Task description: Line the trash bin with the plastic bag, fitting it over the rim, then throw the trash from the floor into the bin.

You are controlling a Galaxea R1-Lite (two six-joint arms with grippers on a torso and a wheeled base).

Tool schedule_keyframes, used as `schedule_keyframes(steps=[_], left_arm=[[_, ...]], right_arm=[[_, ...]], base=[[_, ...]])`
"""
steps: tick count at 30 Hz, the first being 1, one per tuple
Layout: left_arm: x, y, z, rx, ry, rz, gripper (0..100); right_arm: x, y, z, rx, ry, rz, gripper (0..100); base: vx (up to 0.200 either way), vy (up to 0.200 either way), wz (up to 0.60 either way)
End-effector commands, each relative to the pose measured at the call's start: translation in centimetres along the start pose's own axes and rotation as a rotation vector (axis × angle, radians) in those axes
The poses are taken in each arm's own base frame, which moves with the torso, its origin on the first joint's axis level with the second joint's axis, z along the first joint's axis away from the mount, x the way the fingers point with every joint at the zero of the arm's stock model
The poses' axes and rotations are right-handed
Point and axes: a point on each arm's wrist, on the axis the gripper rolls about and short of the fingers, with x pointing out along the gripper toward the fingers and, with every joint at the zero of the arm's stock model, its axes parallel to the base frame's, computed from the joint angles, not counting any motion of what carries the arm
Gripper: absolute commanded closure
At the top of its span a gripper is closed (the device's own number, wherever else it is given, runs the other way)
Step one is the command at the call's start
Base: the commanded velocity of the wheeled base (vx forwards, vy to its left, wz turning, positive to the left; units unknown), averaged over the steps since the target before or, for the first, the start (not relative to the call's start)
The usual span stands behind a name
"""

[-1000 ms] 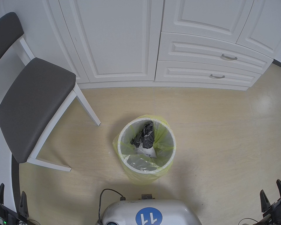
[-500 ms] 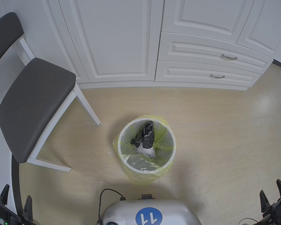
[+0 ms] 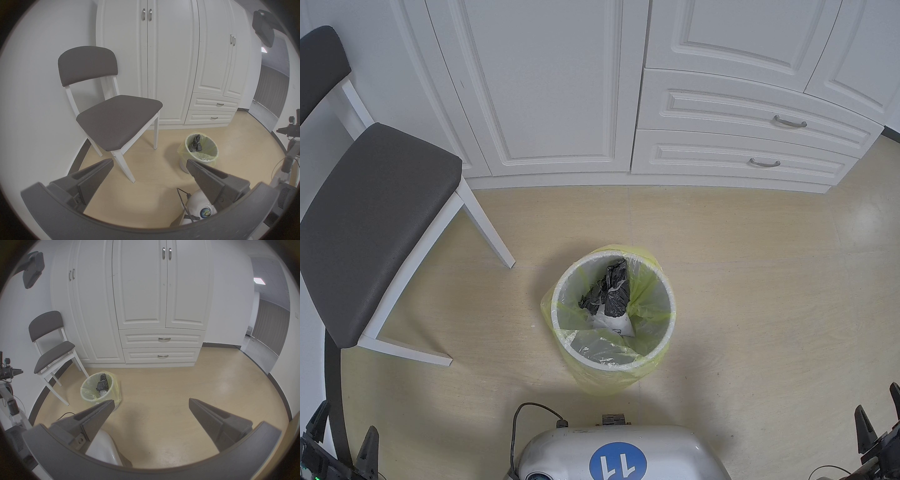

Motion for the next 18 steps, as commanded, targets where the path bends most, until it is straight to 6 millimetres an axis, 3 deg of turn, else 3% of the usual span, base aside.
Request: schedule_keyframes(steps=[1,18], left_arm=[[0.00,-0.01,-0.48,0.003,0.000,-0.001,0],[0.01,0.04,-0.52,-0.015,0.001,0.018,0]], right_arm=[[0.00,0.00,-0.48,0.022,-0.001,-0.002,0],[0.00,-0.02,-0.46,0.027,-0.003,-0.010,0]], base=[[0.000,0.000,0.00],[0.000,0.000,0.00]])
